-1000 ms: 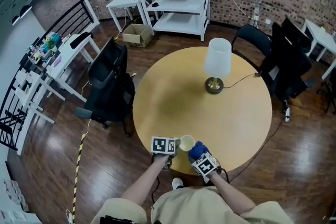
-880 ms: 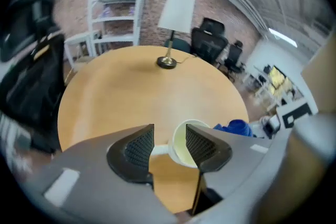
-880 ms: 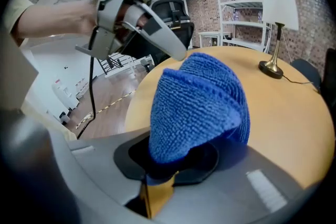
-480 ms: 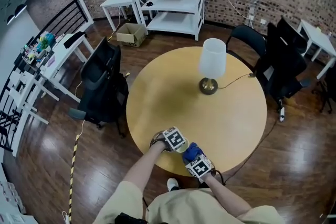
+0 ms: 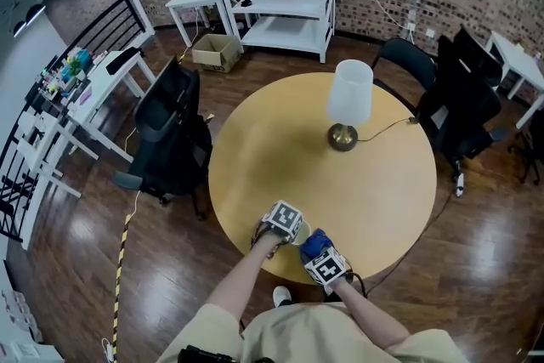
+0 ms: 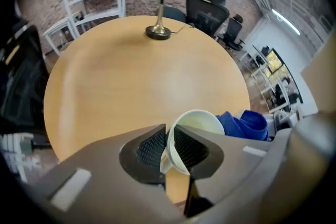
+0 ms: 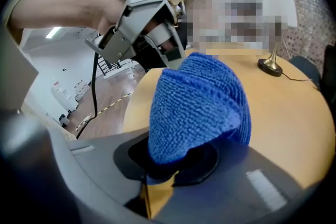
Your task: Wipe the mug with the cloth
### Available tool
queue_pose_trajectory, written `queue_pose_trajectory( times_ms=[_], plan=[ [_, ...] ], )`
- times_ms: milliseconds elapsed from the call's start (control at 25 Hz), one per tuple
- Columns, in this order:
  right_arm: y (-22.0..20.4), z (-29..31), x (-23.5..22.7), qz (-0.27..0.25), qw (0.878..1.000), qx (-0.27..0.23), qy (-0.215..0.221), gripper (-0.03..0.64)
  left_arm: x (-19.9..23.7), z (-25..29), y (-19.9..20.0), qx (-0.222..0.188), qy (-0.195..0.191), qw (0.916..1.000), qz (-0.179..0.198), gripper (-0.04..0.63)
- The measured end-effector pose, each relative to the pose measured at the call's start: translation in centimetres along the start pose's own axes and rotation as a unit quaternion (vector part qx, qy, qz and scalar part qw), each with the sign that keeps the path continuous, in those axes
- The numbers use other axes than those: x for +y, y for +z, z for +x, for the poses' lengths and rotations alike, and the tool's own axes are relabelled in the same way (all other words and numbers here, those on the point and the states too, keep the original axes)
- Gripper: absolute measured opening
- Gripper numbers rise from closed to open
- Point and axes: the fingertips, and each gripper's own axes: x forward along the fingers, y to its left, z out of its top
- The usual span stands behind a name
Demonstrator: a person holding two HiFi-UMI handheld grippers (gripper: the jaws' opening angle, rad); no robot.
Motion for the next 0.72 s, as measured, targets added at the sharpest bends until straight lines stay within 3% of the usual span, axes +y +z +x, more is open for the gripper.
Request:
queue_pose_trajectory(
  times_ms=[160, 400, 560, 720],
  plan=[
    [0.1, 0.1, 0.0, -0.004, 1.000, 0.002, 0.000, 0.063, 0.6, -0.2, -1.1, -0.008, -0.008, 0.9939, -0.109, 0.037],
    [0.6, 0.4, 0.6, -0.021, 1.000, 0.002, 0.007, 0.063, 1.2, -1.0, -3.3, -0.030, 0.010, 0.9718, -0.234, 0.033],
    [0.5, 0.4, 0.2, -0.003, 1.000, 0.003, 0.007, 0.063, 1.0, -1.6, -4.9, -0.052, -0.008, 0.9457, -0.321, 0.044],
    [0.5, 0.4, 0.0, 0.001, 1.000, -0.001, 0.007, 0.063, 0.9, -2.1, -6.1, -0.093, -0.018, 0.9122, -0.399, 0.053]
  ],
)
